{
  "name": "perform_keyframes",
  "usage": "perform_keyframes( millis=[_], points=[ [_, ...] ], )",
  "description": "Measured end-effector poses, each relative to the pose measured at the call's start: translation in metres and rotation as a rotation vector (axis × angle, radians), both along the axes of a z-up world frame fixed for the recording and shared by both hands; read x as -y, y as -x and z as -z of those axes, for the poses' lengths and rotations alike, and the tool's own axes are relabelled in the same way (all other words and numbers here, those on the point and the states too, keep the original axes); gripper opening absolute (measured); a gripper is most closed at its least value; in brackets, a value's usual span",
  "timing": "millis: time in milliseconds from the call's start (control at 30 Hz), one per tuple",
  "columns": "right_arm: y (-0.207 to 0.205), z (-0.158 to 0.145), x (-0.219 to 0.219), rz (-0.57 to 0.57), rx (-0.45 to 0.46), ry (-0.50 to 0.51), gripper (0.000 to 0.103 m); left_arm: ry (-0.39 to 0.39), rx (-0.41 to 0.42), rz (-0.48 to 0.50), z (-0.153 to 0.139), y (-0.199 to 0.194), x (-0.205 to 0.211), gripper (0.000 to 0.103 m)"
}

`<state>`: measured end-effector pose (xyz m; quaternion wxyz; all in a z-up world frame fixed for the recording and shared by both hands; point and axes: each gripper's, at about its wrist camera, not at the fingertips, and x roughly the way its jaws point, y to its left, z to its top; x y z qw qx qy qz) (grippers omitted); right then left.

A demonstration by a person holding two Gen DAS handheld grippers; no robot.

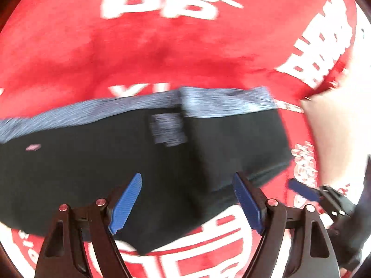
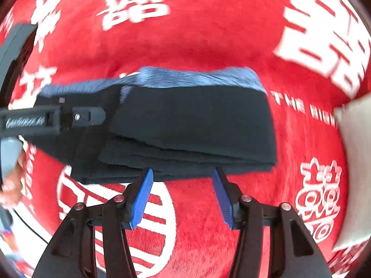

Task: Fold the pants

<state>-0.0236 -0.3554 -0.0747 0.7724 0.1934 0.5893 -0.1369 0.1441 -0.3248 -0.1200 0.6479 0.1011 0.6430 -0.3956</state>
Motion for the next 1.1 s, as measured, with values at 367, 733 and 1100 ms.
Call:
perform_keyframes(
  millis=[367, 733, 1100],
  points=[
    [0.023, 0.027, 0.025, 0.113, -0.015, -0.175, 0.039, -0.06, -0.127, 0.063, 0.035, 0.012, 0.034, 0.027],
    [0.031, 0.021, 0.032, 0.1, -0.023, -0.201, 0.03, -0.13, -0.04, 0.1, 0.038, 0.044, -0.012, 0.004],
    [-0.015, 0.013, 0.09, 0.154, 0.095, -0.273, 0.032, -0.141, 0.04, -0.072, 0.0, 0.021, -0.025, 0.005]
  ],
)
